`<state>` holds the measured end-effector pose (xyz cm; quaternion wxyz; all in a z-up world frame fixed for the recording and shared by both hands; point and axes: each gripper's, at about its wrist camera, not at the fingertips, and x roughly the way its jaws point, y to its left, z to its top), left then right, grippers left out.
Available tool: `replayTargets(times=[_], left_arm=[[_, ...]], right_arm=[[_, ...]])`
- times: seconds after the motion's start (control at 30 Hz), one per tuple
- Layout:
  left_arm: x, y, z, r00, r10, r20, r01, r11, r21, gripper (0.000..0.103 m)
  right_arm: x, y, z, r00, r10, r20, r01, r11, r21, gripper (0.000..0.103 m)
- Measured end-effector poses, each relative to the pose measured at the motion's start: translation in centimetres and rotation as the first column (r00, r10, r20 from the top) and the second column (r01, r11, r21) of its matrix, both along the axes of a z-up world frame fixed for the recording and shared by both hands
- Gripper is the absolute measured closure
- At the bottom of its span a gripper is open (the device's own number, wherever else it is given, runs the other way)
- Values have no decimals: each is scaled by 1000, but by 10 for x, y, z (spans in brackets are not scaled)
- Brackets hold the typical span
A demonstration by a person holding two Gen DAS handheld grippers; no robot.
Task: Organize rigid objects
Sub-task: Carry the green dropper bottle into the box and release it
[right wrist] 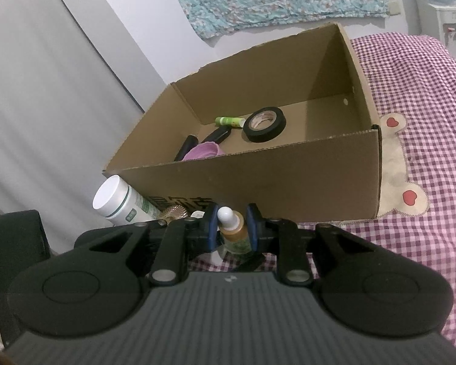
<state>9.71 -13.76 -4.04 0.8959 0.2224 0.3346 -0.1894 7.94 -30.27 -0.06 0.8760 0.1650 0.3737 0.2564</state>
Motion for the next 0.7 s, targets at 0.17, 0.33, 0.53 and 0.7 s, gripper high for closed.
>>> replayTargets(times=[0.17,0.33,0.53,0.7], left_arm=[[-8,4,9,1000,-2,-8,2,999,-40,70],[-24,9,37,999,1,44,2,998,-70,70],[-28,27,87,992,34,120,-18,990,-137,70],[-7,38,113,988,83,127,-62,985,-163,70]], right_arm=[[-8,1,7,1000,-1,9,1,1000,-9,84],[-22,3,35,998,12,54,-11,1000,-25,84],[-33,11,88,981,61,185,-56,998,-35,84],[-15,22,122,957,110,269,-100,994,-50,84]])
